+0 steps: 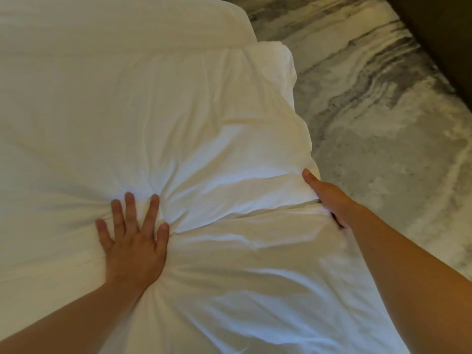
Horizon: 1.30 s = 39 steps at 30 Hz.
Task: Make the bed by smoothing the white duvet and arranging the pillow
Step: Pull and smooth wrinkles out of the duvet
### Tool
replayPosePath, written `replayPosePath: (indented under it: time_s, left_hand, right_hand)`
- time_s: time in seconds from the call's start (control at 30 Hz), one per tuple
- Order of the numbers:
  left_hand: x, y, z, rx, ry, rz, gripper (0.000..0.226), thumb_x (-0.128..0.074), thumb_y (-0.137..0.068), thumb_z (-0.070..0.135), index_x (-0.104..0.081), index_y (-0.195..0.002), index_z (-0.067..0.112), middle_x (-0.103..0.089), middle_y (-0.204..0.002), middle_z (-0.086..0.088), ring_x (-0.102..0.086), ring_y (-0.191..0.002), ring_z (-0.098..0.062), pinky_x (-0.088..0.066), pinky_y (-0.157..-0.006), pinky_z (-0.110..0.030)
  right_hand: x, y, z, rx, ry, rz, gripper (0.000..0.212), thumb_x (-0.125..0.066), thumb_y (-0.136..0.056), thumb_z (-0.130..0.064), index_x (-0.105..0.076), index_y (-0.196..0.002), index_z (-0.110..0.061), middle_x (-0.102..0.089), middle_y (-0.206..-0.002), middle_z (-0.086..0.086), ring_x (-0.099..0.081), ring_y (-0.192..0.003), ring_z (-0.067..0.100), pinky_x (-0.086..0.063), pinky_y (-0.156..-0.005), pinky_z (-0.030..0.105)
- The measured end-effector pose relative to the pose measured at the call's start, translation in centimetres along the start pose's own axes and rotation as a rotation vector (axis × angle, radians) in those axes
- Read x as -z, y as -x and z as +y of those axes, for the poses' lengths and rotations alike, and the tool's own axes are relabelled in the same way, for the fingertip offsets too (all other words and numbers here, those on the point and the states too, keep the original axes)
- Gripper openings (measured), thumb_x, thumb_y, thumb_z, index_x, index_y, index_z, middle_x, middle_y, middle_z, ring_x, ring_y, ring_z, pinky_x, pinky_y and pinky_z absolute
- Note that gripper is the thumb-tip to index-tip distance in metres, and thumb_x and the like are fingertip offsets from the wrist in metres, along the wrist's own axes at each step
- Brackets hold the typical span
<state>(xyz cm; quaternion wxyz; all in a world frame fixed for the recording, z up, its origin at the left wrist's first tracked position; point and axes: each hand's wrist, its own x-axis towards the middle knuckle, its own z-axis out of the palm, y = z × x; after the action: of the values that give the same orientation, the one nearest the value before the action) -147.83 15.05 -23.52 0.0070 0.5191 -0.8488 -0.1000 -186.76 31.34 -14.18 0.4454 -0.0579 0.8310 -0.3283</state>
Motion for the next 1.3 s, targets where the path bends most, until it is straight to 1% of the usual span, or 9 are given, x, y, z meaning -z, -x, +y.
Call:
replayPosePath:
  time_s: [0.17,0.33,0.57,0.83,0.93,1.0,1.1,1.2,1.3]
  left_hand:
    - [-0.5,-0.3,-0.1,-0.002,-0.026,-0.014,0.066,-0.013,-0.101,0.058,0.000,-0.163,0.042,0.002,-0.173,-0.008,0.006,-0.159,-0.032,0.002,-0.123,-0.062]
    - [-0.8,-0.6,-0.2,-0.004,-0.014,-0.006,0.065,-0.011,-0.101,0.059,0.004,-0.162,0.043,0.005,-0.173,-0.007,0.009,-0.159,-0.032,0.004,-0.124,-0.061]
    - [-0.6,-0.9,-0.1,-0.026,-0.004,-0.019,0.064,-0.006,-0.101,0.062,0.011,-0.161,0.045,0.012,-0.173,-0.006,0.016,-0.158,-0.031,0.010,-0.123,-0.060]
    - [2.9,-2.1,-0.9,-0.084,0.188,-0.366,0.064,-0.013,-0.102,0.064,0.025,-0.152,0.054,0.037,-0.165,0.003,0.034,-0.152,-0.024,0.022,-0.119,-0.056]
    - [6.6,-3.6,-2.5,-0.069,0.528,-0.561,0.054,-0.020,-0.107,0.057,-0.006,-0.159,0.052,0.016,-0.172,0.004,0.015,-0.158,-0.022,0.011,-0.125,-0.054]
    - [12.2,-3.7,-4.6,0.028,1.126,-0.769,0.059,-0.023,-0.102,0.068,-0.039,-0.153,0.042,-0.015,-0.172,-0.002,-0.013,-0.158,-0.025,-0.006,-0.127,-0.052]
    - [20.6,-2.3,-10.9,0.184,1.802,-0.822,0.072,-0.028,-0.093,0.080,-0.054,-0.145,0.037,-0.062,-0.139,-0.012,-0.063,-0.124,-0.032,-0.041,-0.111,-0.053]
    - [25.5,-0.8,-20.1,0.155,1.820,-0.781,0.063,-0.042,-0.091,0.077,-0.064,-0.131,0.033,-0.074,-0.103,-0.008,-0.074,-0.081,-0.022,-0.057,-0.069,-0.037]
    - [26.7,0.5,-26.8,0.197,1.759,-0.803,0.068,-0.054,-0.085,0.079,-0.066,-0.134,0.032,-0.070,-0.131,-0.006,-0.069,-0.114,-0.027,-0.057,-0.087,-0.046]
  right_hand:
    - [0.7,0.7,-1.3,0.078,-0.028,0.092,0.072,-0.073,-0.079,-0.070,-0.071,-0.122,-0.013,-0.078,-0.110,0.010,-0.073,-0.100,0.032,-0.059,-0.087,0.043]
    - [2.4,3.1,-2.6,0.003,-0.164,-0.056,0.039,-0.070,-0.091,-0.048,-0.069,-0.119,-0.022,-0.081,-0.107,0.011,-0.073,-0.105,0.036,-0.057,-0.086,0.047]
    - [2.4,8.1,-6.3,0.143,-0.077,-0.018,0.040,-0.070,-0.093,-0.038,-0.072,-0.123,-0.013,-0.079,-0.115,0.012,-0.078,-0.101,0.032,-0.058,-0.088,0.044]
    - [-6.1,20.3,-12.5,0.345,-0.088,0.091,0.021,-0.067,-0.100,-0.026,-0.073,-0.115,-0.012,-0.082,-0.104,0.007,-0.079,-0.095,0.027,-0.066,-0.074,0.037]
    - [-12.7,25.7,-14.9,0.429,-0.033,0.134,0.027,-0.067,-0.102,-0.027,-0.071,-0.124,-0.013,-0.081,-0.109,0.009,-0.078,-0.099,0.034,-0.065,-0.085,0.050]
    - [-19.0,28.6,-16.1,0.452,0.018,0.177,0.032,-0.064,-0.101,-0.030,-0.067,-0.129,-0.016,-0.078,-0.114,0.009,-0.076,-0.099,0.036,-0.063,-0.087,0.056]
    - [-30.5,32.2,-17.4,0.461,0.069,0.205,0.044,-0.056,-0.091,-0.037,-0.062,-0.130,-0.018,-0.074,-0.119,0.007,-0.072,-0.104,0.033,-0.062,-0.090,0.053]
    - [-43.2,33.8,-18.4,0.283,0.045,0.062,0.063,-0.050,-0.077,-0.025,-0.047,-0.140,-0.021,-0.069,-0.116,0.012,-0.071,-0.104,0.037,-0.060,-0.093,0.056]
    - [-51.9,33.5,-19.3,0.135,0.008,-0.014,0.090,-0.044,-0.068,-0.038,-0.027,-0.155,-0.023,-0.062,-0.133,0.015,-0.064,-0.121,0.040,-0.052,-0.105,0.056]
